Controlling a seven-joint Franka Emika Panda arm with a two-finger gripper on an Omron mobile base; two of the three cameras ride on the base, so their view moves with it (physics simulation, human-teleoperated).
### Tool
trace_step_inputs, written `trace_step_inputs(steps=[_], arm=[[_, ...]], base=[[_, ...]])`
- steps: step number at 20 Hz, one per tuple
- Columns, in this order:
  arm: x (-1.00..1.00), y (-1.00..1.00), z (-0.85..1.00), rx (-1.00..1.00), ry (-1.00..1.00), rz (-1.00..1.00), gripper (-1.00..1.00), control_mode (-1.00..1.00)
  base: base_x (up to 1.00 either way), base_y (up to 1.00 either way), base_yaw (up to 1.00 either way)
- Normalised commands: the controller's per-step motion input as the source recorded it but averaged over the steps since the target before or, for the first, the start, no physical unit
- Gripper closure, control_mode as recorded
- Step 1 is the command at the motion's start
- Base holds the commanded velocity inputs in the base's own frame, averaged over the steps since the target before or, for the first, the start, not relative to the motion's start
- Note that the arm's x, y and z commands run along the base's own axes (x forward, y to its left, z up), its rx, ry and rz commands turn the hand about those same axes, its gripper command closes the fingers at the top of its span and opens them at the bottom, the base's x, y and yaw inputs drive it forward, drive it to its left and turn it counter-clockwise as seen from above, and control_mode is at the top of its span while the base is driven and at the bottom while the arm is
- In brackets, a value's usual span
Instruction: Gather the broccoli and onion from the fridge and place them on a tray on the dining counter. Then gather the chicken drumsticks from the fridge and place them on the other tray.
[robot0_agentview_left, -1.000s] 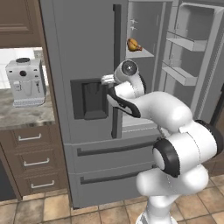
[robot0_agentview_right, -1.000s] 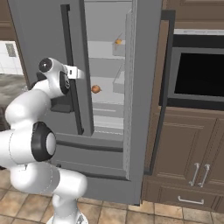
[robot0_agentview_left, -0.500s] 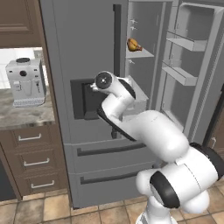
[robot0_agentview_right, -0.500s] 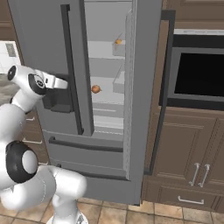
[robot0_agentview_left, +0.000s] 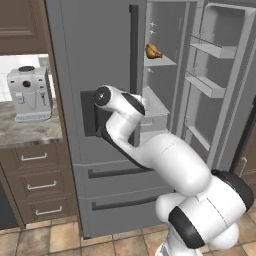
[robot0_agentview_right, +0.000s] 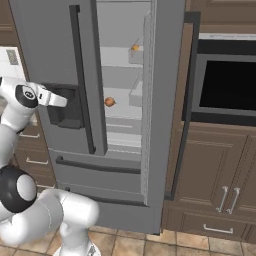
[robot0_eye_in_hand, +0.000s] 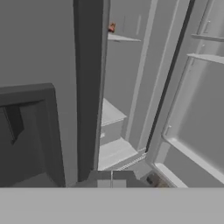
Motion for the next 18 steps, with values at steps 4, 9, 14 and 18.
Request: trace_step_inputs(steps=[4,9,14,18], arm=[[-0.24,-0.35,0.00,0.03,0.02,-0.02,-1.00,-1.00],[-0.21,-0.71,0.01,0.16,0.04,-0.01,-1.00,-1.00],[0.37,-1.00,-0.44,0.62,0.01,-0.13,-1.00,-1.00],[0.86,-0.84,-0.52,0.52,-0.10,-0.19,-1.00,-1.00]], base=[[0.00,0.00,0.00],[0.00,0.00,0.00],[0.00,0.00,0.00],[0.00,0.00,0.00]])
